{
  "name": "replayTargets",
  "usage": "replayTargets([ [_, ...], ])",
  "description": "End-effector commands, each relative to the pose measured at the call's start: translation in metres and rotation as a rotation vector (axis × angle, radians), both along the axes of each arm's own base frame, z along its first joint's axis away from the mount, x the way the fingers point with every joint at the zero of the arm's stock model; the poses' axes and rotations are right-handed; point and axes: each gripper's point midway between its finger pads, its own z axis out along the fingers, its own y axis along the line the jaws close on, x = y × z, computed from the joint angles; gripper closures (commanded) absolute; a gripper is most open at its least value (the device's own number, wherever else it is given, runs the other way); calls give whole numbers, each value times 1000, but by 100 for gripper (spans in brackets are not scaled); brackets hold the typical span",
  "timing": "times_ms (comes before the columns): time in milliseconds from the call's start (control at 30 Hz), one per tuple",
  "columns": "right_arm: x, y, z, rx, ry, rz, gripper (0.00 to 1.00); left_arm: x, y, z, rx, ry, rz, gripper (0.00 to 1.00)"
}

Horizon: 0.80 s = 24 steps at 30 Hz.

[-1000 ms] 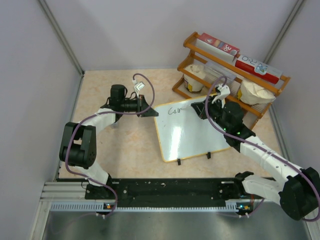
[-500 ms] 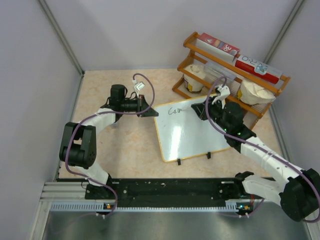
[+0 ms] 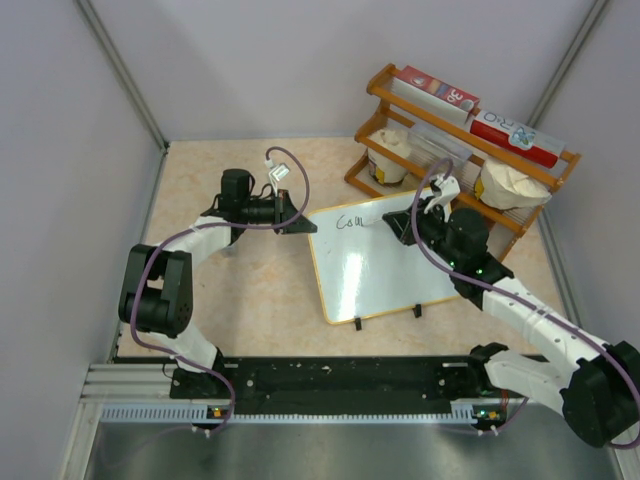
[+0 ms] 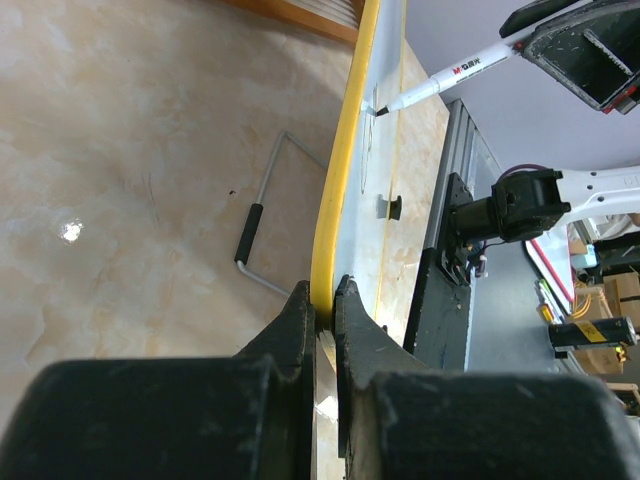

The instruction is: Write a sentence on the whiteboard

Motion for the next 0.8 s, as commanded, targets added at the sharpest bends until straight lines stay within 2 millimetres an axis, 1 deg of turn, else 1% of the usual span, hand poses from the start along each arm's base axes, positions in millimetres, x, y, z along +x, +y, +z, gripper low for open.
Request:
replayTargets([
  [0,5,-5,9,9,-35,-33,100,-6,-7,-21,71,-112,-43,100],
  [200,12,-5,25,35,-70,-59,100,-7,-6,-21,76,-112,-41,100],
  [333,15,-5,29,46,-76,-67,100,-7,-6,-22,77,-112,-40,100],
  [533,17,-4,26,53,-66,-68,100,-7,-6,-23,79,-108,-40,100],
  [767,19,-7,25,52,-63,-89,100,-7,-6,-24,81,-108,-42,100],
])
